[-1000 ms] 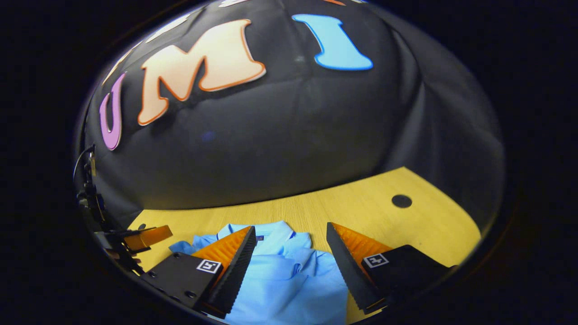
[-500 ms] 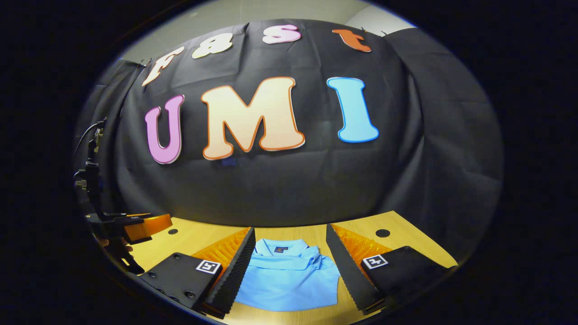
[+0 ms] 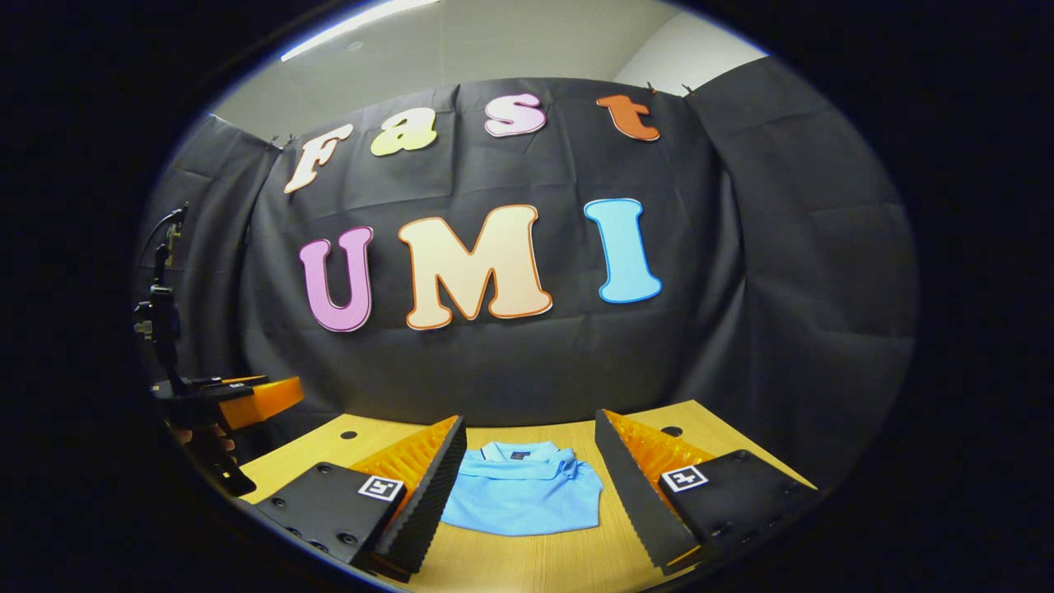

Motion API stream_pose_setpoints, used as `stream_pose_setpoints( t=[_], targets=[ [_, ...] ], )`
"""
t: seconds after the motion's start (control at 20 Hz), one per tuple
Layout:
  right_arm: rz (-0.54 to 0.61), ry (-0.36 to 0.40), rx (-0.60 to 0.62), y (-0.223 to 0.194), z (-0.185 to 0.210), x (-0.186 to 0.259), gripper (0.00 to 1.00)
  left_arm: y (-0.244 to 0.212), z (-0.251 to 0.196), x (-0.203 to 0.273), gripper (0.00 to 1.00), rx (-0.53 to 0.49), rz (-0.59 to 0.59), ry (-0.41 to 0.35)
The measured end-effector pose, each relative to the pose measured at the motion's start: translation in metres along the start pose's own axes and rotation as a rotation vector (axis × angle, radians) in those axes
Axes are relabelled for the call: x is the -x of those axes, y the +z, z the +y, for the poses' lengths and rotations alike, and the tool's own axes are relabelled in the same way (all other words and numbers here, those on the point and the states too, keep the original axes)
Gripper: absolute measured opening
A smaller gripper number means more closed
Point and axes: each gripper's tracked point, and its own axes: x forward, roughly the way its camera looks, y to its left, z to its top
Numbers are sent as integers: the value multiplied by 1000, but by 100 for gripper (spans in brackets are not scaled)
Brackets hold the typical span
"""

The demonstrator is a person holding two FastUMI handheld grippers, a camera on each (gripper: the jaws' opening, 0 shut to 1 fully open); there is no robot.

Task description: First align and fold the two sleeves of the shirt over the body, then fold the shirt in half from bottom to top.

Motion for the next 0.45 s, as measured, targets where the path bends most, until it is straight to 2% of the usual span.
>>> stream_pose_setpoints(
  t=[0.25,0.45],
  targets=[
    [-19,27,22,9,6,28,97,15,1,40,95,19,-31,13],
    [-61,27,50,23,8,35,98,37,-1,49,95,39,-89,16]
  ],
)
